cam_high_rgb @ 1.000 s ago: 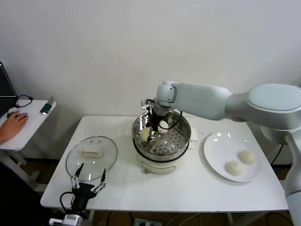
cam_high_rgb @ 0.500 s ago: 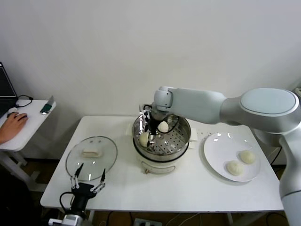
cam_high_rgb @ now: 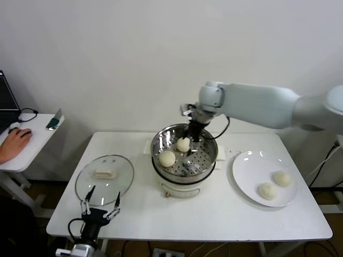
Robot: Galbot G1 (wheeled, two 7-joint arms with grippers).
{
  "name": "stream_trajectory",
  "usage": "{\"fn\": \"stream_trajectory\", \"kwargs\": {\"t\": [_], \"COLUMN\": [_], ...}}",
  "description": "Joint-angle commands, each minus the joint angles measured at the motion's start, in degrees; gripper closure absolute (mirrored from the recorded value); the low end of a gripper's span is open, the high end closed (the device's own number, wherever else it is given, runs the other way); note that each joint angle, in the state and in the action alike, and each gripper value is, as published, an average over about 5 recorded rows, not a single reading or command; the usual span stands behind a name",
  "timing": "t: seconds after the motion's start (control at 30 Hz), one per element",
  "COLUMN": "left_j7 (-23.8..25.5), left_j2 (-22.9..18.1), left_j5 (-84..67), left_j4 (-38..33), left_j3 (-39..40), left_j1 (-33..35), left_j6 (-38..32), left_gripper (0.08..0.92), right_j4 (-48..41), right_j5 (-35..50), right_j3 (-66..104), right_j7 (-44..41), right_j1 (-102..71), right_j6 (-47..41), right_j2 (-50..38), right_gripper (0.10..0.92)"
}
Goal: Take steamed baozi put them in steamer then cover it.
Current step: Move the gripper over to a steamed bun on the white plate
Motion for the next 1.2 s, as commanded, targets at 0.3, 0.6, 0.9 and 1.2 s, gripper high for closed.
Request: {"fn": "stream_trajectory", "kwargs": {"t": [0.3,0.6,0.9,1.2], "left_j7": [0.02,-0.05,-0.11,-0.29], "left_j2": [-0.28,-1.12,-2.84,-3.07], "left_j5": [0.1,0.61,1.95,1.78], "left_j4": [-0.22,-0.75,-1.06,-0.57], "left_j3": [-0.64,-1.66,-1.46,-2.5], "left_j1": [-0.19,1.45,1.96,3.26], "left_j6": [0.45,0.66,1.09,0.59], "left_gripper": [0.177,0.177,0.177,0.177], "right_j4": [11.74,0.89,-4.5,-8.37], "right_j5": [-24.94,-34.25,-35.97,-37.21], "right_j3": [4.04,26.67,33.71,34.39], "right_j7": [-3.44,-3.49,-3.58,-3.47], "right_j1": [-7.89,-34.1,-41.71,-42.8], "right_j6": [3.36,4.48,5.13,5.64], "right_j2": [-34.93,-36.49,-32.33,-28.26], "right_gripper": [0.203,0.203,0.203,0.203]}}
